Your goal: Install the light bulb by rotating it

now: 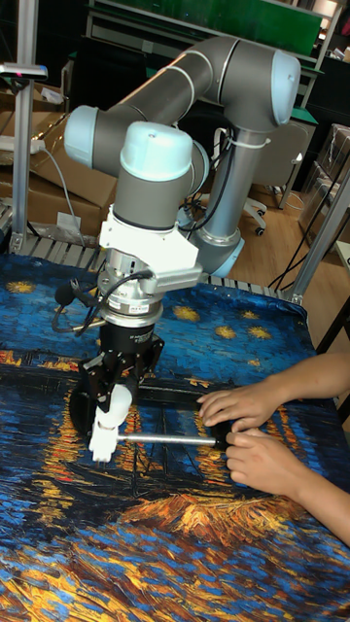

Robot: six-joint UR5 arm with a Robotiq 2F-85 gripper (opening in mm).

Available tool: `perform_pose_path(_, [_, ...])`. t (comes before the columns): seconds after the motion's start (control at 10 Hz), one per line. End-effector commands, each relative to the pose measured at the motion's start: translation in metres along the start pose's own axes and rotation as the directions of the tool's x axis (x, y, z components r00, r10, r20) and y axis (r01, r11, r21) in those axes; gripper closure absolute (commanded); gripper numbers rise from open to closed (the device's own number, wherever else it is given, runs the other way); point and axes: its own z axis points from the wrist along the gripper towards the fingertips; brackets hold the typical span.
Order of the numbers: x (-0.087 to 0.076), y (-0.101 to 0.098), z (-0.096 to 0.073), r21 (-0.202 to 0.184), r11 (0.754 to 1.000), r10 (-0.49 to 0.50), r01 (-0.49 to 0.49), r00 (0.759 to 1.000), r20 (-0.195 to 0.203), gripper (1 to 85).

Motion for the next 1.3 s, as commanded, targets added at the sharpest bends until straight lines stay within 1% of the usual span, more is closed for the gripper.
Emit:
perform_pose_path(0.0, [-0.012, -0.013, 0.003, 0.029, 0.983, 0.178, -0.18, 0.982, 0.057, 75.7])
perform_pose_path(0.1, [-0.013, -0.017, 0.008, 0.029, 0.974, 0.222, -0.224, 0.972, 0.074, 76.0])
perform_pose_path(0.2, [-0.012, -0.018, 0.008, 0.03, 0.966, 0.254, -0.257, 0.964, 0.077, 76.3])
perform_pose_path(0.3, [-0.008, -0.015, 0.006, 0.03, 0.961, 0.273, -0.276, 0.96, 0.059, 76.3])
perform_pose_path(0.4, [-0.006, 0.001, 0.0, 0.011, 0.951, 0.307, -0.308, 0.951, 0.014, 74.7])
perform_pose_path(0.5, [-0.002, 0.02, -0.008, -0.018, 0.948, 0.315, -0.316, 0.948, -0.047, 61.7])
perform_pose_path(0.6, [0.006, 0.025, -0.012, -0.03, 0.959, 0.278, -0.282, 0.956, -0.09, 42.7])
perform_pose_path(0.7, [0.009, 0.028, -0.013, -0.048, 0.964, 0.254, -0.26, 0.961, -0.106, 30.3])
perform_pose_path(0.8, [0.009, 0.028, -0.012, -0.046, 0.969, 0.237, -0.243, 0.965, -0.112, 26.3])
perform_pose_path(0.9, [0.009, 0.031, -0.013, -0.068, 0.968, 0.232, -0.24, 0.966, -0.112, 25.0])
perform_pose_path(1.0, [0.009, 0.032, -0.017, -0.077, 0.967, 0.232, -0.241, 0.967, -0.109, 23.3])
perform_pose_path(1.2, [0.014, 0.033, -0.031, -0.092, 0.966, 0.23, -0.243, 0.964, -0.133, 23.3])
